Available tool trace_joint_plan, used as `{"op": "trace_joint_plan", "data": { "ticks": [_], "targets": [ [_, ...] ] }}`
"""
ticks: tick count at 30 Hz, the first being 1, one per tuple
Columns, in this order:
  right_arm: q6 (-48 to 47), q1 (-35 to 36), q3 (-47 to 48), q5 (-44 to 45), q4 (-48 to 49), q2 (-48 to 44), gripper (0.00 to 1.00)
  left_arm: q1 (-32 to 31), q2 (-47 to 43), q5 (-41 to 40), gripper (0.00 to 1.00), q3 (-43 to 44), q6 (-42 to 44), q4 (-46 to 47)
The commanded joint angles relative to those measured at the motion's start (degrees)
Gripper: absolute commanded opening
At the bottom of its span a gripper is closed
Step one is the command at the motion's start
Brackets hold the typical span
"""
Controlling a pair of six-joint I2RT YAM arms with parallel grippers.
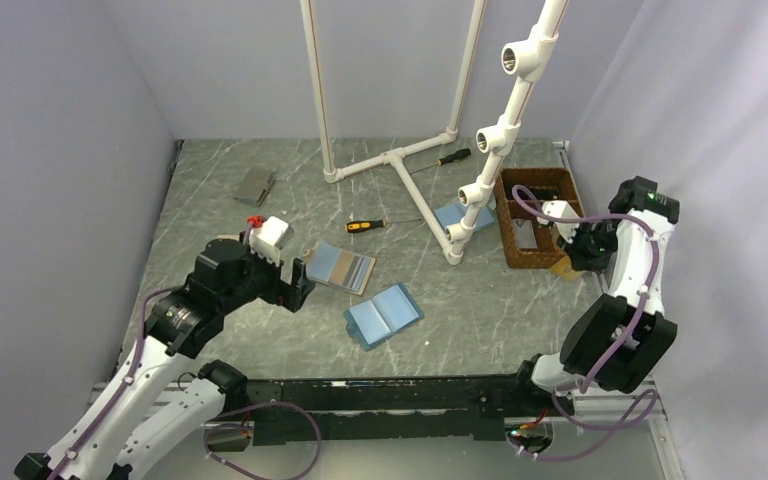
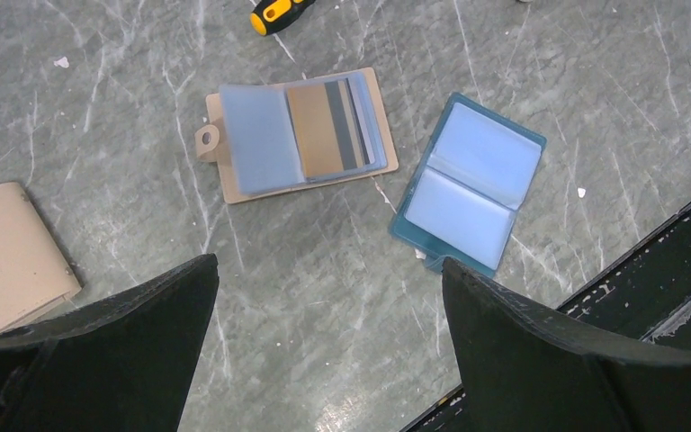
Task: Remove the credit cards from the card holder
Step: Place the credit card in the storage box.
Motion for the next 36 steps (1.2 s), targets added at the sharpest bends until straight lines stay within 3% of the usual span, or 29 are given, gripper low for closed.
{"op": "trace_joint_plan", "data": {
  "ticks": [1,28,36],
  "targets": [
    [2.6,-1.1,4.1,1.0,5.3,1.6,0.00,0.4,-1.3,-1.0,0.99,0.6,1.2,0.1],
    [8.2,-1.4,22.1,-2.3,6.0,19.2,0.00,1.3,-1.0,-0.6,1.00,0.5,1.1,0.1],
    [9.4,2.5,23.7,0.5,6.7,23.0,0.00,1.6,-0.6,-0.2,0.99,0.5,1.2,0.2]
  ]
}}
